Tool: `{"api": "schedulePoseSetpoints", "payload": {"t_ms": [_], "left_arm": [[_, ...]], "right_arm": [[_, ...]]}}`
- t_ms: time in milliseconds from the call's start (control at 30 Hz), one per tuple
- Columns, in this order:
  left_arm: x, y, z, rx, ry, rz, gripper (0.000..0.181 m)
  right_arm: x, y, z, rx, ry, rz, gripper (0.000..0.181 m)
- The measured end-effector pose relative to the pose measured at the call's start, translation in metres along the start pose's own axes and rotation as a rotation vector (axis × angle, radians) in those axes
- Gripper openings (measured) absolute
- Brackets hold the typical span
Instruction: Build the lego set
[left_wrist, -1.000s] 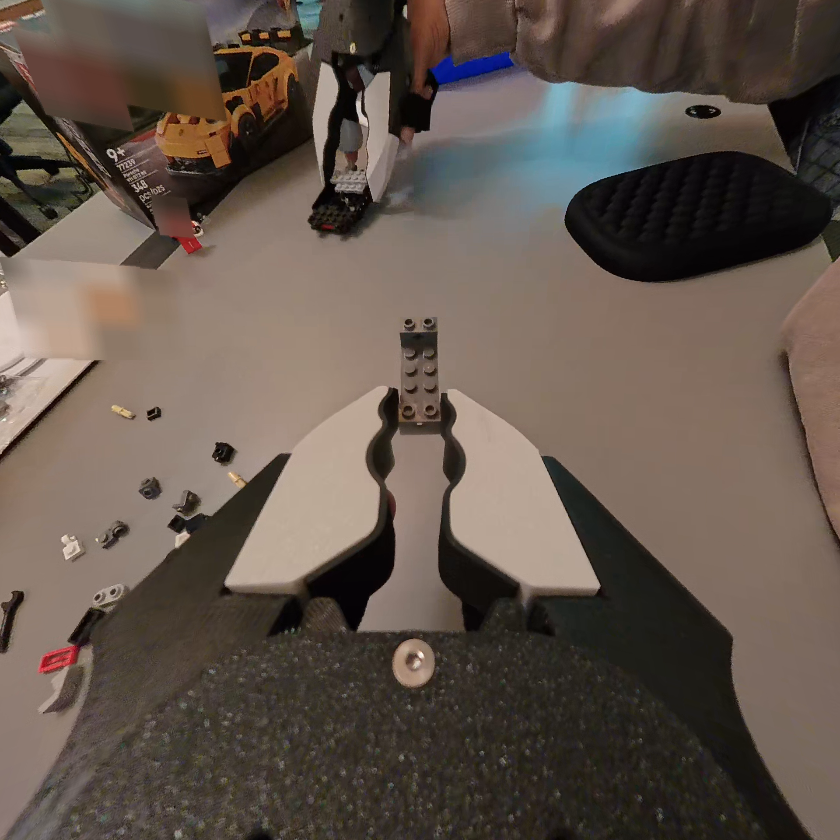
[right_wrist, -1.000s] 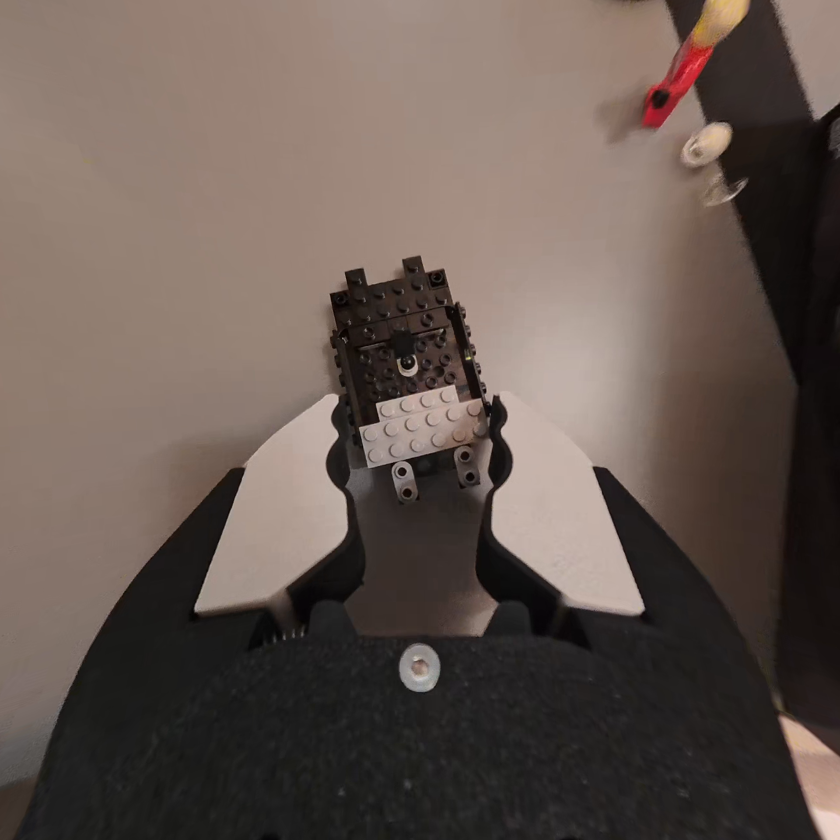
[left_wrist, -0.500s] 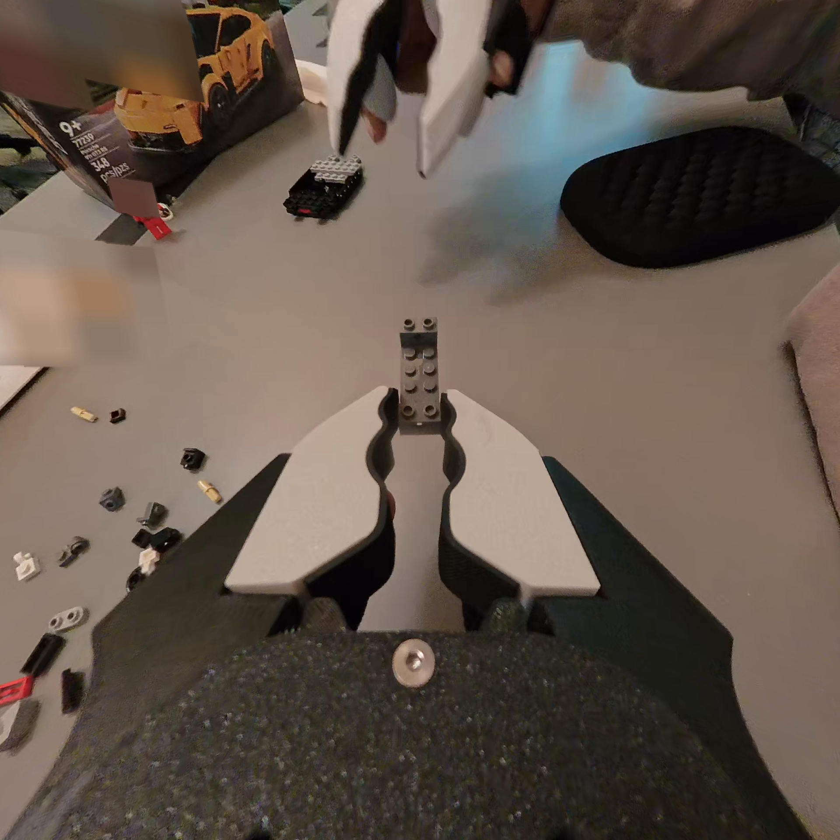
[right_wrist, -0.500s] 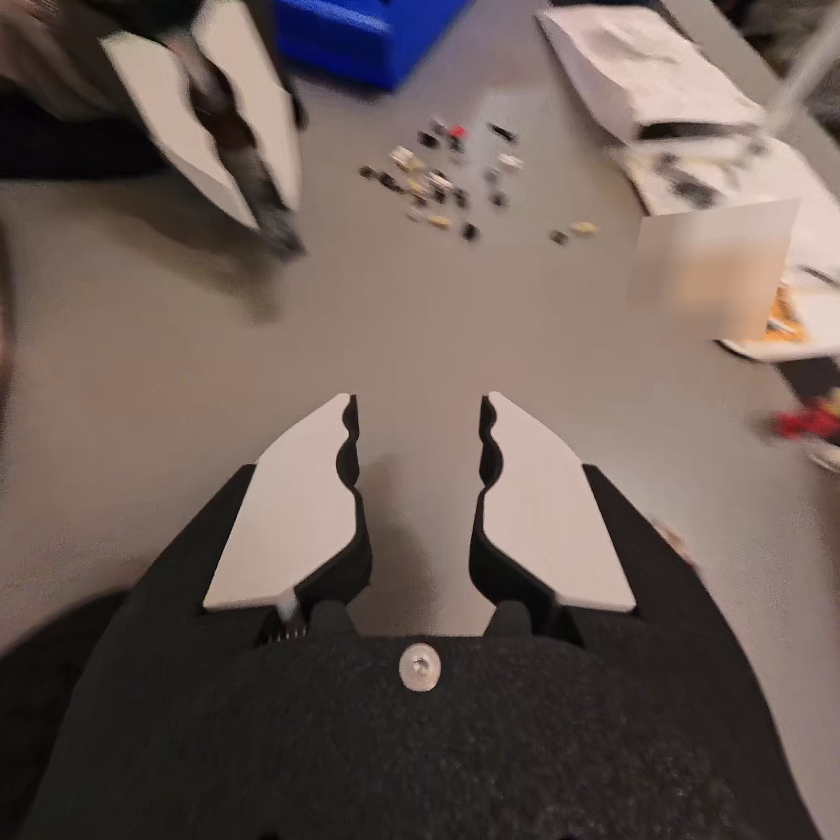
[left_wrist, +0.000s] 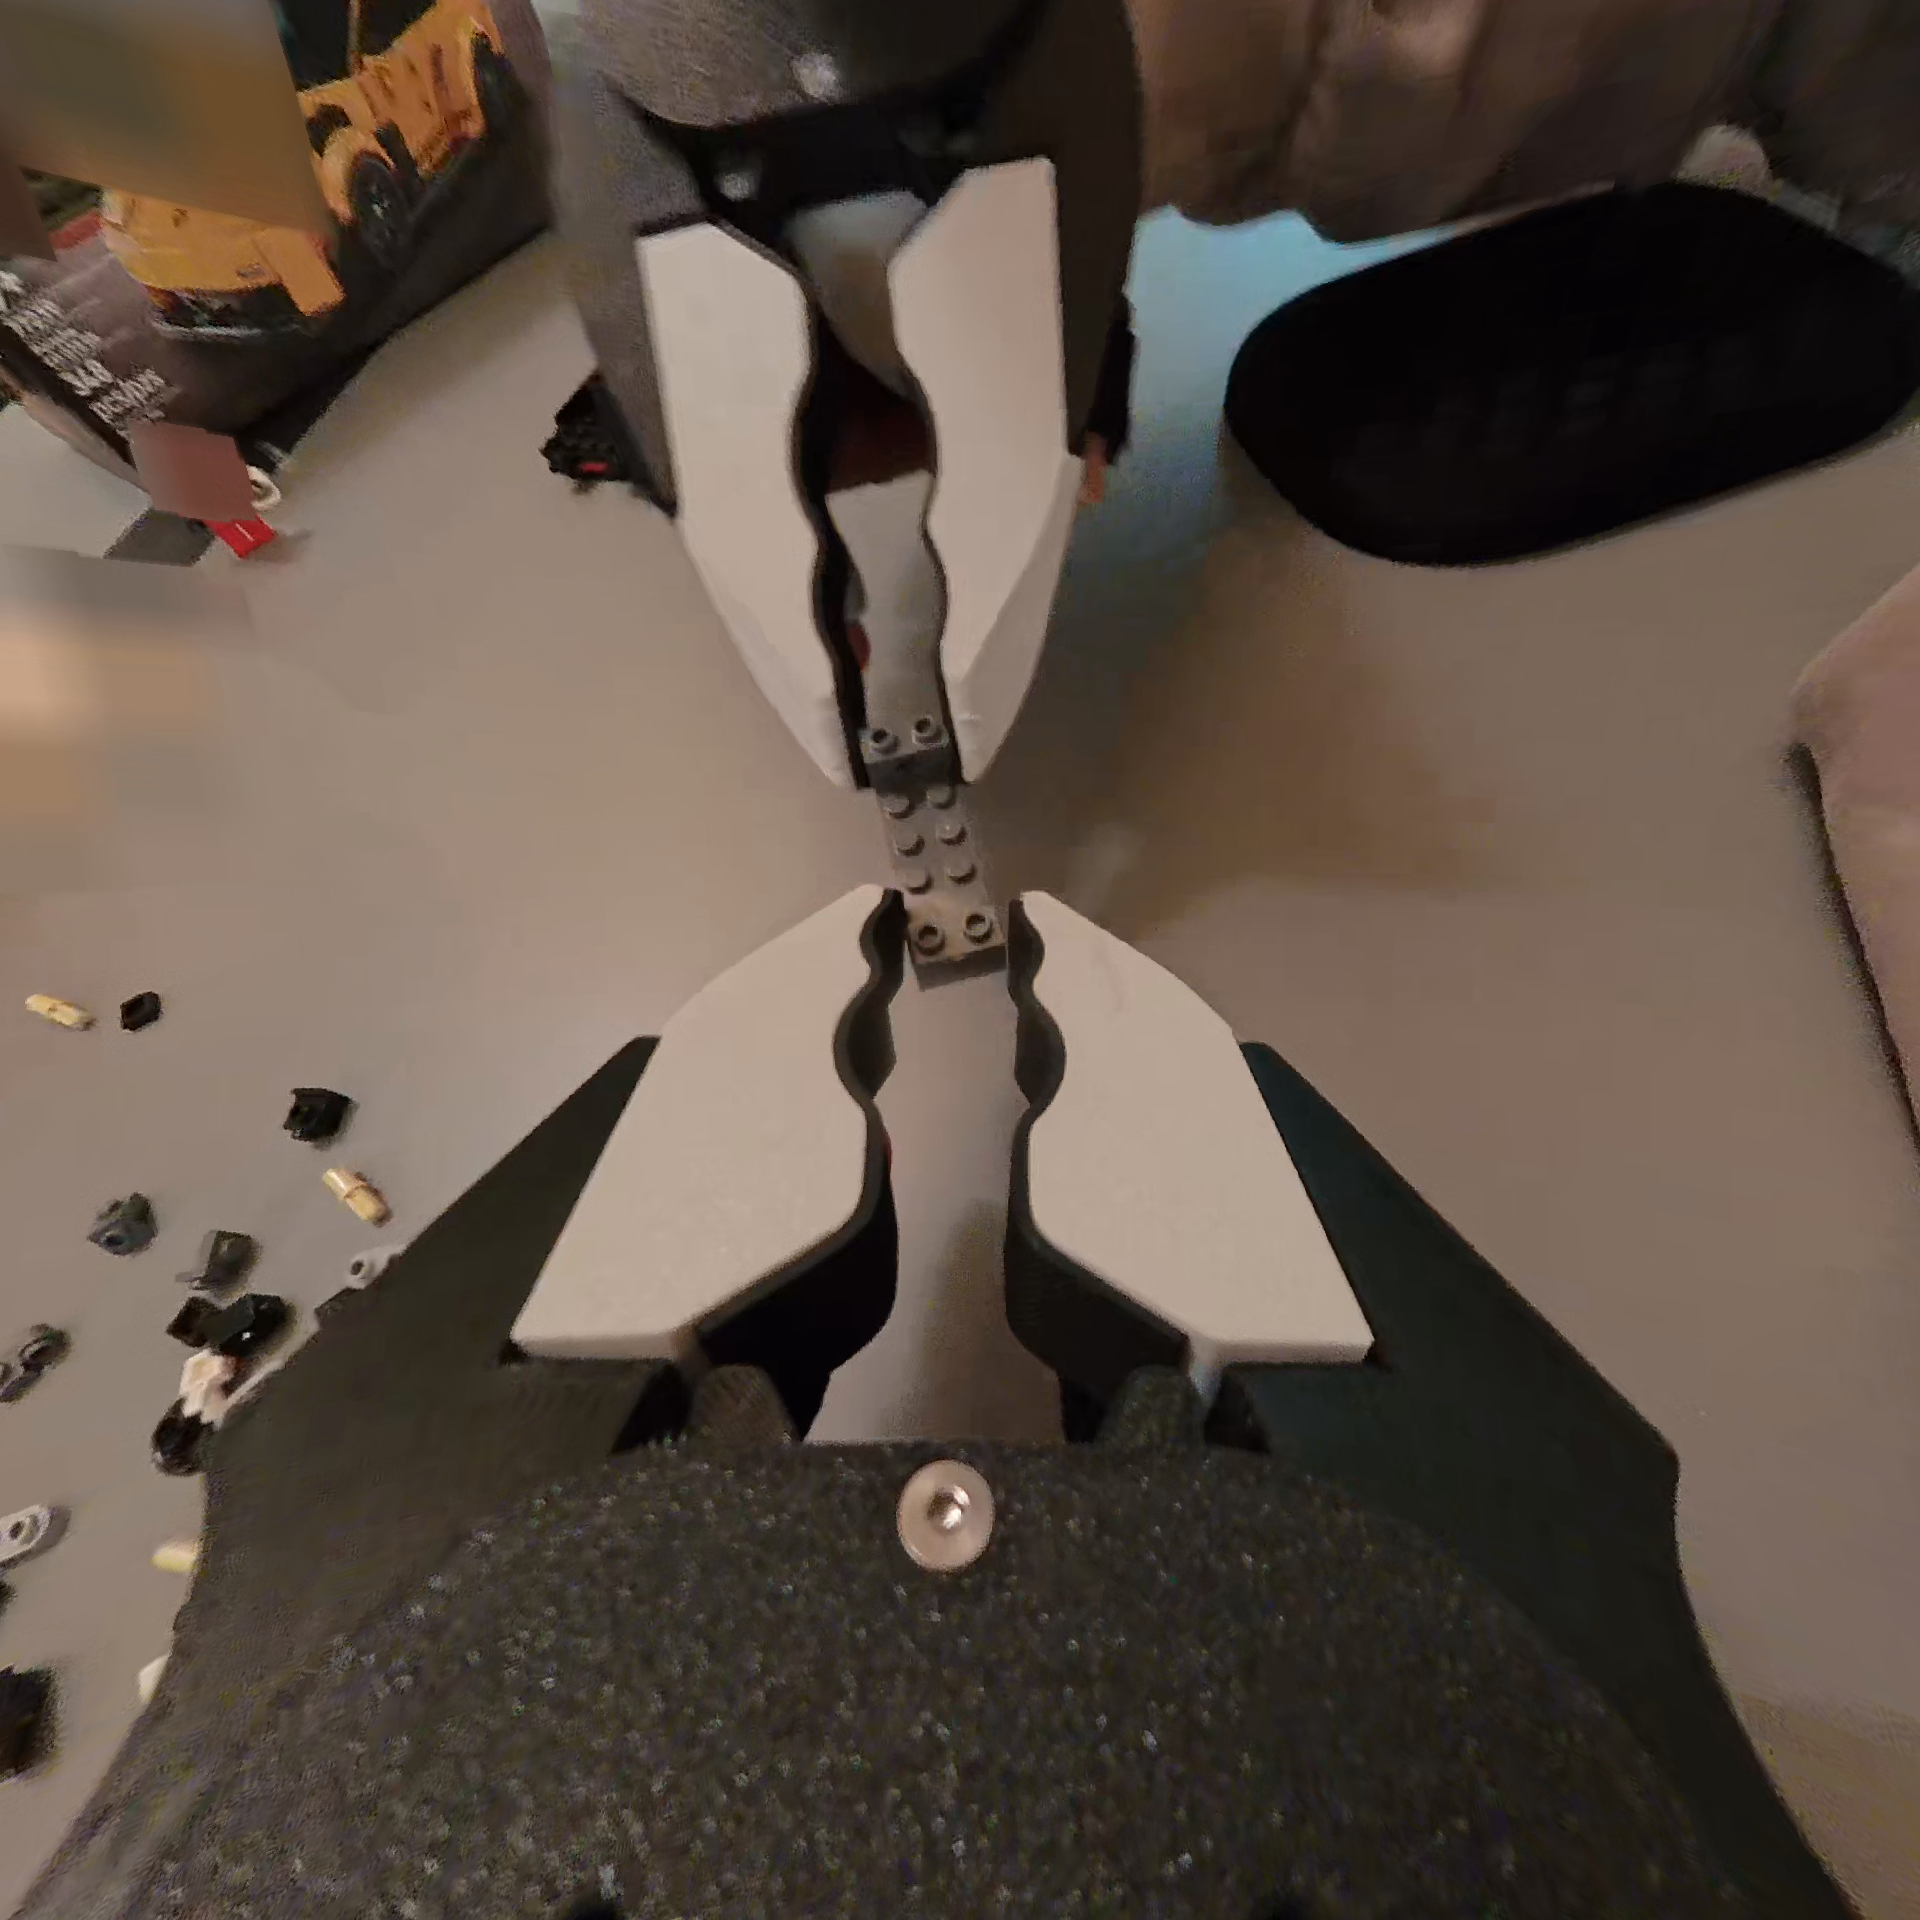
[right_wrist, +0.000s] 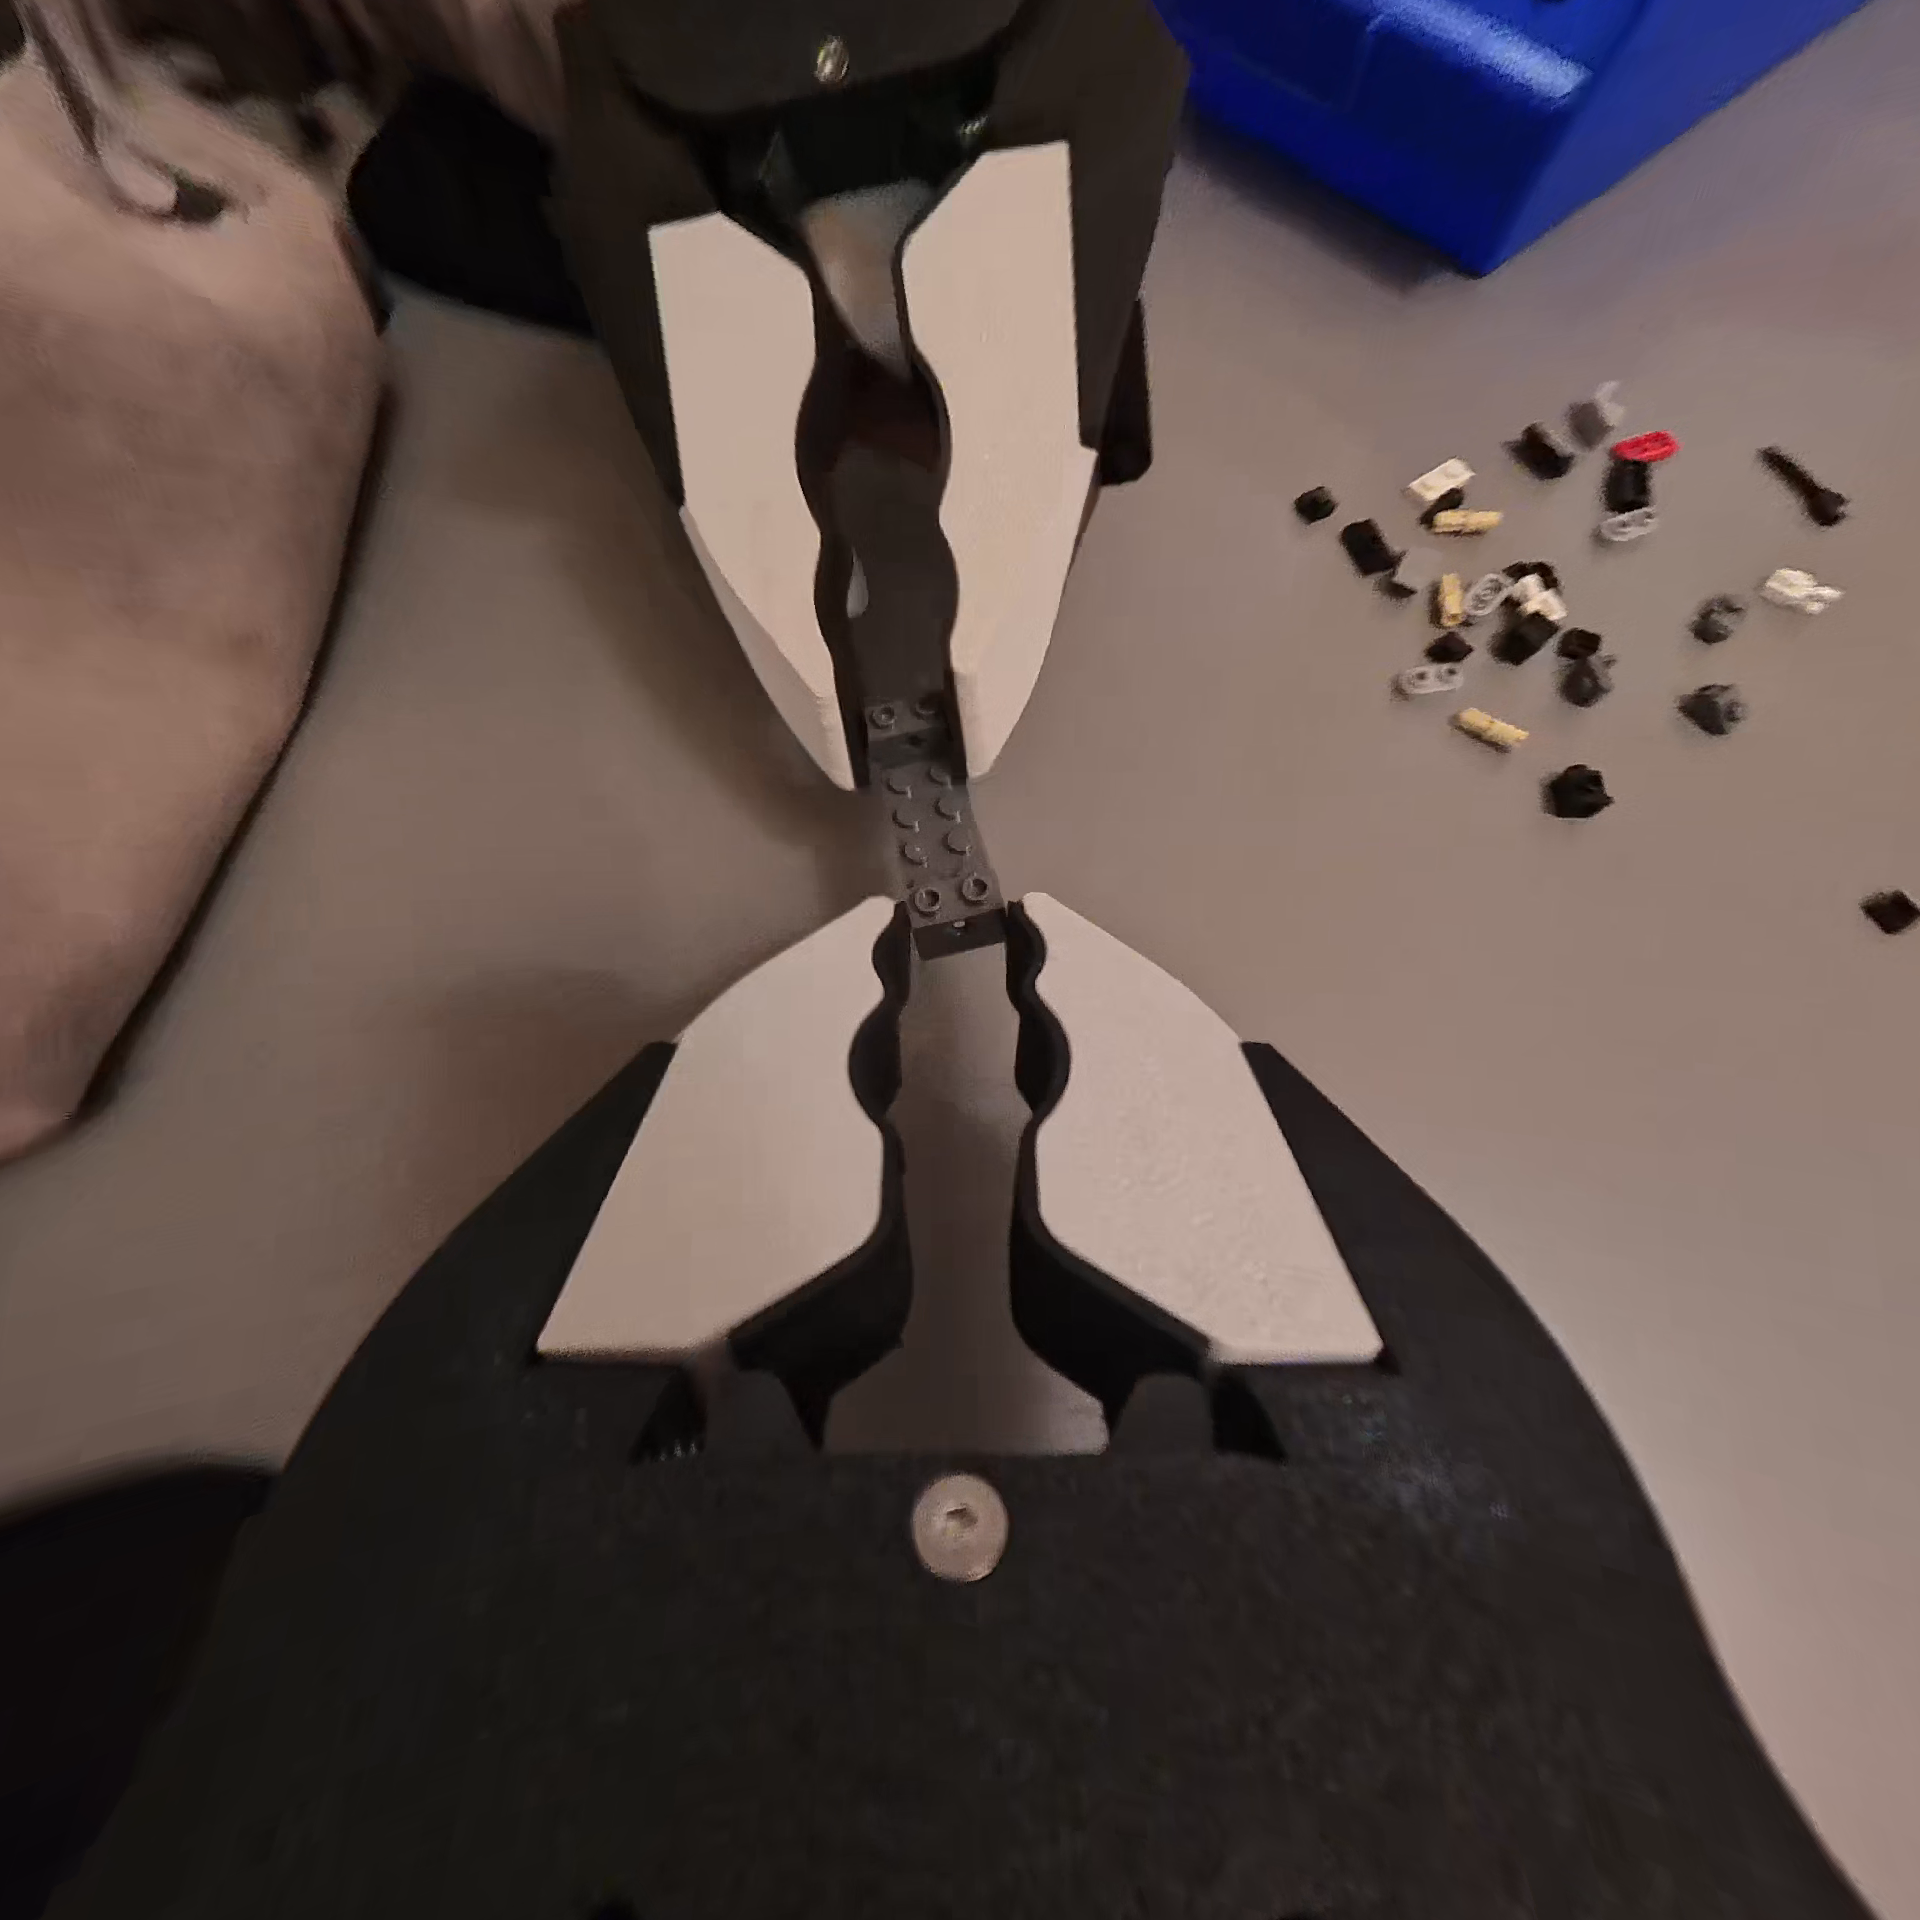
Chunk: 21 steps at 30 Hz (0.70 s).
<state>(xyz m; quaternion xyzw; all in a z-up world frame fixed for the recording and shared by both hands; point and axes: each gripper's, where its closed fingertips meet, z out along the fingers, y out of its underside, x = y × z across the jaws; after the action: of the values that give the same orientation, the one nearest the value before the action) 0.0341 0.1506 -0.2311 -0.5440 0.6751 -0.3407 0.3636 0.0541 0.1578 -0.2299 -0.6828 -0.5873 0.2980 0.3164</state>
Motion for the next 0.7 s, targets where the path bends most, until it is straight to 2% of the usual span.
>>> {"api": "schedulePoseSetpoints", "payload": {"t_ms": [167,300,333,500,567,700], "left_arm": [[0.005,0.013,0.010,-0.075,0.021,-0.014,0.028],[0.009,0.026,0.016,-0.165,0.047,-0.055,0.027],[0.011,0.026,0.017,-0.170,0.059,-0.069,0.023],[0.010,0.024,0.022,-0.162,0.068,-0.109,0.026],[0.008,0.023,0.023,-0.157,0.067,-0.109,0.026],[-0.003,0.015,0.011,-0.110,0.028,-0.128,0.024]], "right_arm": [[0.010,0.018,0.002,-0.070,-0.217,-0.089,0.017],[0.022,0.029,0.014,-0.182,-0.276,-0.153,0.018],[0.027,0.031,0.016,-0.207,-0.274,-0.162,0.015],[0.048,0.029,0.022,-0.224,-0.234,-0.161,0.020],[0.056,0.026,0.021,-0.186,-0.179,-0.152,0.020],[0.056,0.019,0.000,-0.077,-0.074,-0.074,0.026]]}}
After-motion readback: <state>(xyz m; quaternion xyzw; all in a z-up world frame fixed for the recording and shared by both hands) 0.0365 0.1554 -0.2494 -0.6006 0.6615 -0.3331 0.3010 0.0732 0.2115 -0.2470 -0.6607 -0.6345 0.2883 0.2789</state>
